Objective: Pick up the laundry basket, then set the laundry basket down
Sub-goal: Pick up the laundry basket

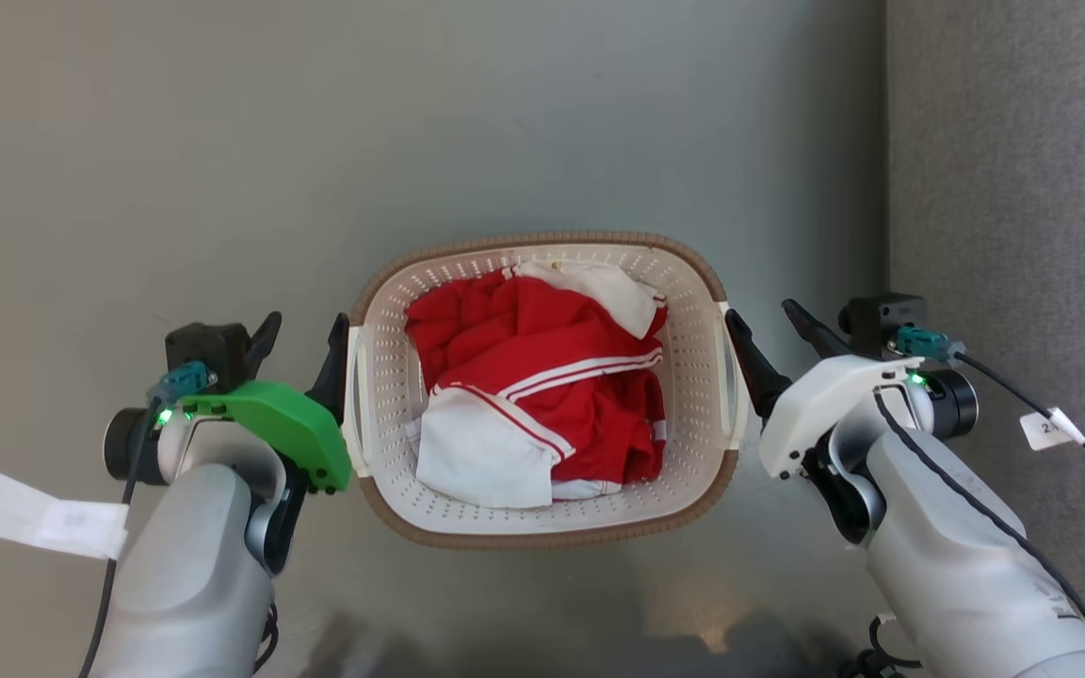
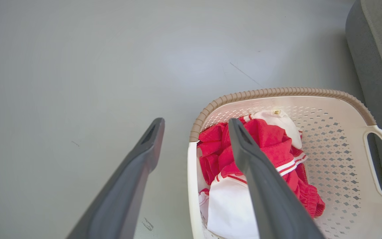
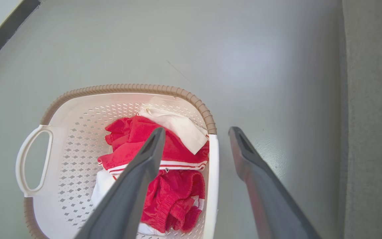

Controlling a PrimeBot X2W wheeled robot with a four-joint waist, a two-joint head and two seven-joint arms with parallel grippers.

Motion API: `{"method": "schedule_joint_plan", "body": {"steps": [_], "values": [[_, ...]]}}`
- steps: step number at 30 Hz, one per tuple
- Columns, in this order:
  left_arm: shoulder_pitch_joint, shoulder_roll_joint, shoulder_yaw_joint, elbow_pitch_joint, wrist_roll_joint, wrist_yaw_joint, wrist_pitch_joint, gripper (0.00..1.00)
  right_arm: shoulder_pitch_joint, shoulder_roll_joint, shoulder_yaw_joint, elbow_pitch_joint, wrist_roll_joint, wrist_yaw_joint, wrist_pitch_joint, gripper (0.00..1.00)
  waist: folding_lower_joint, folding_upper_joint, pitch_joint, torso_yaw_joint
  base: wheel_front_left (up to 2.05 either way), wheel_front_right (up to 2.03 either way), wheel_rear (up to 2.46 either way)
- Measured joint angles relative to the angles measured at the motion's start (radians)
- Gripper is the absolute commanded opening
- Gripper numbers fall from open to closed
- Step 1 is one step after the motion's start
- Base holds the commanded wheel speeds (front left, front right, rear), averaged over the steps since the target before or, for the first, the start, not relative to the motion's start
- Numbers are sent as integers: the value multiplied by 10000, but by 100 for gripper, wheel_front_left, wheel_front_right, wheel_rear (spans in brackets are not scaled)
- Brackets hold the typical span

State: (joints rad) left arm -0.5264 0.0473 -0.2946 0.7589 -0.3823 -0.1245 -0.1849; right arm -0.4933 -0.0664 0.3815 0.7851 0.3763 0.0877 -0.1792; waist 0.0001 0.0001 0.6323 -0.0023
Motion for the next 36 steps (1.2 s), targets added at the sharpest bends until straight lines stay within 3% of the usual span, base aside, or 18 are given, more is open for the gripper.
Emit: {"method": "schedule_joint_plan", "body": {"steps": [19, 33, 34, 35, 36], "values": [[-1437, -50, -966, 1446, -991, 0, 892, 100, -1612, 38, 765, 1597, 117, 176, 756, 100, 0, 0, 1782, -235, 0, 0, 0], [-2011, -111, -1515, 2226, -1858, -2, 1413, 100, -2209, 36, 1503, 1824, 941, 267, 871, 100, 0, 0, 2541, -197, 0, 0, 0], [-2040, -113, -1551, 2276, -1933, -2, 1423, 100, -2215, 36, 1542, 1847, 1003, 265, 878, 87, 0, 0, 2547, -187, 0, 0, 0], [-2079, -113, -1578, 2307, -2013, -2, 1467, 100, -2233, 33, 1584, 1870, 1034, 267, 878, 65, -1, 0, 2552, -178, 0, 0, 0], [-2122, -113, -1599, 2316, -2082, -2, 1490, 92, -2265, 33, 1634, 1889, 1081, 267, 878, 42, 0, 0, 2555, -169, 0, 0, 0]]}}
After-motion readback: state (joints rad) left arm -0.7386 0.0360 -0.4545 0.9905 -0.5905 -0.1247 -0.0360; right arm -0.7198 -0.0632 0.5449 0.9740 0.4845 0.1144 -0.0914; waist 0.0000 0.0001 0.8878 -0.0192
